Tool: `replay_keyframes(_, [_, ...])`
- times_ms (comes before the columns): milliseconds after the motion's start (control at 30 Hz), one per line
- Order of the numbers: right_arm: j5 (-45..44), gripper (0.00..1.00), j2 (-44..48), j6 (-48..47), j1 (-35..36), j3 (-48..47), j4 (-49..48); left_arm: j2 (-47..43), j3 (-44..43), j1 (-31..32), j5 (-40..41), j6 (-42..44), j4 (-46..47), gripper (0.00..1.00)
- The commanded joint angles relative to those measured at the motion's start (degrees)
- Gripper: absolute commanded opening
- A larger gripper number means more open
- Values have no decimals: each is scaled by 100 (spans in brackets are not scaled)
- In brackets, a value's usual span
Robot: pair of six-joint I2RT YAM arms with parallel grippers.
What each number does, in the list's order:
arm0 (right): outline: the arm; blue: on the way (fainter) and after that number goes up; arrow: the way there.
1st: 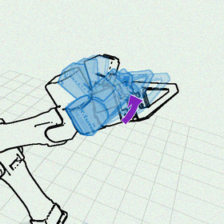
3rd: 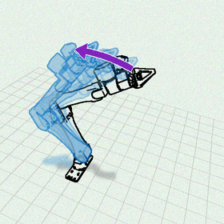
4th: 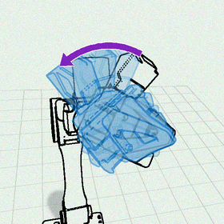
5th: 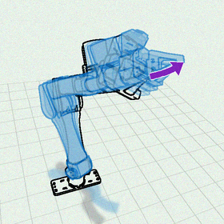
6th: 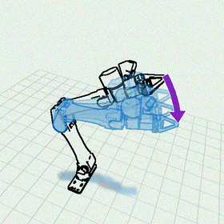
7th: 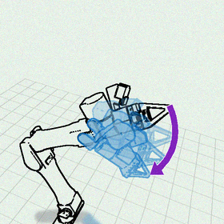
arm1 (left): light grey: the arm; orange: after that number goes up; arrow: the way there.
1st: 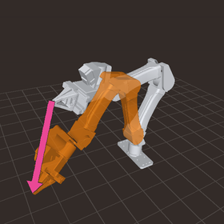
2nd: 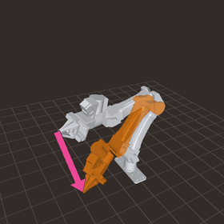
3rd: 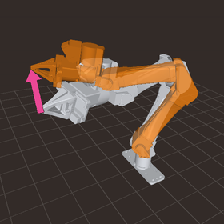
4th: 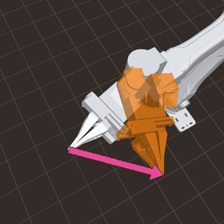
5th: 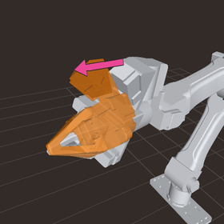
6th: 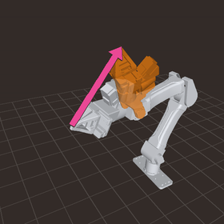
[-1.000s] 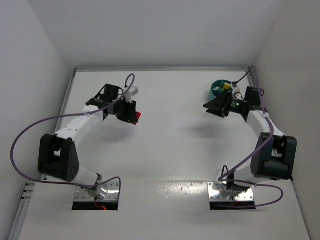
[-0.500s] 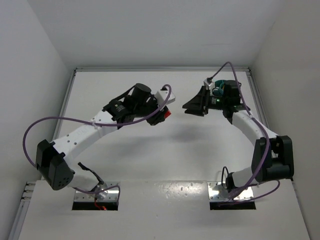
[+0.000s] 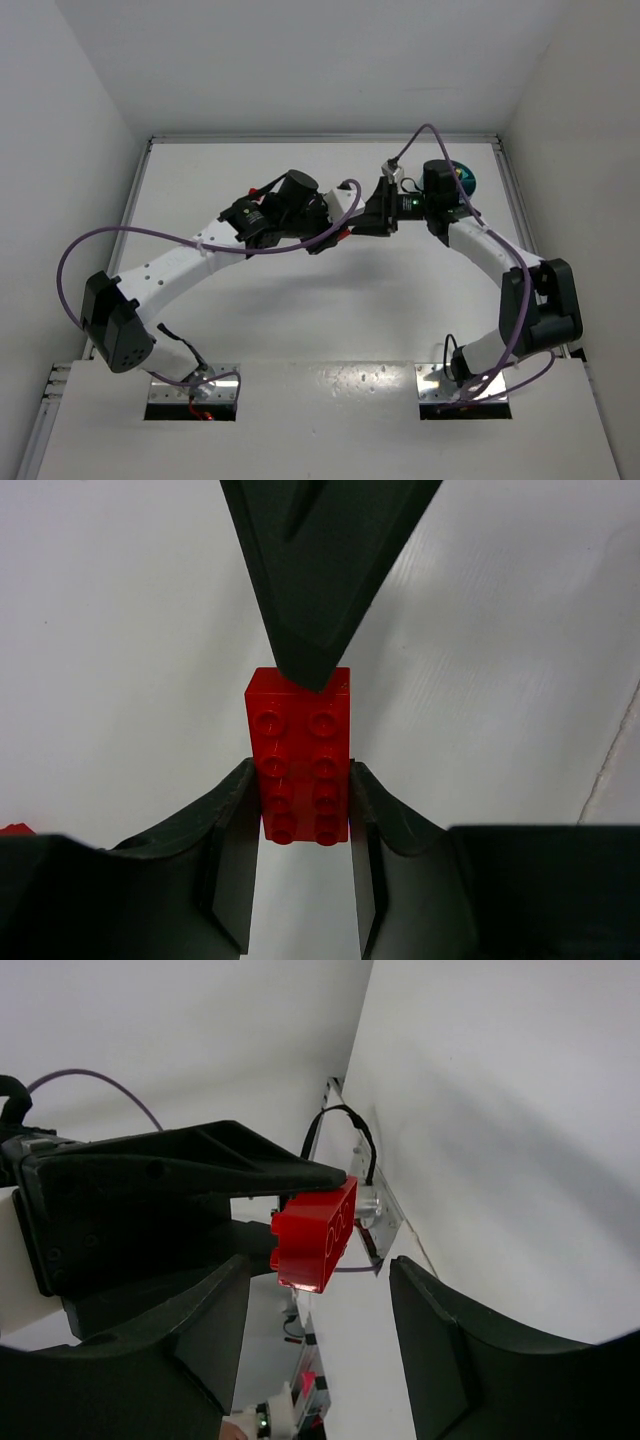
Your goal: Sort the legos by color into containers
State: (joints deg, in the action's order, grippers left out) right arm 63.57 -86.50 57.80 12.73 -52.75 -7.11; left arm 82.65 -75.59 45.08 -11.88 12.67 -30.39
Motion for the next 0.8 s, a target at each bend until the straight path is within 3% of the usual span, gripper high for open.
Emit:
replay_keyframes(0, [112, 59, 10, -347, 185, -288, -45, -21, -245, 45, -16, 69, 60, 6])
replay_keyframes(300, [112, 57, -166, -796, 423, -507, 149, -21, -245, 45, -183, 69, 60, 8])
replay_keyframes(433, [59, 37, -218, -858, 476, -508, 202, -21, -193, 45, -183, 69, 60, 8])
replay_keyframes(467, [59, 26, -218, -858, 476, -456, 202, -21, -193, 45, -183, 69, 60, 10])
replay_keyframes(600, [-221, 11, -149, -858, 476, -333, 35, -21, -140, 45, -183, 17, 60, 30])
replay_keyframes(633, [-283, 8, -148, -858, 476, -332, 35, -82, -140, 45, -183, -79, 60, 39])
replay_keyframes(700, [-353, 3, -148, -858, 398, -280, -27, -83, -78, -7, 141, -351, 60, 71])
replay_keyframes(733, [-354, 3, -148, -858, 345, -280, 43, -135, -18, -139, 246, -666, 60, 99])
replay_keyframes(767, [-354, 1, -148, -910, 257, -219, 43, -135, -17, -227, 465, -852, 60, 100])
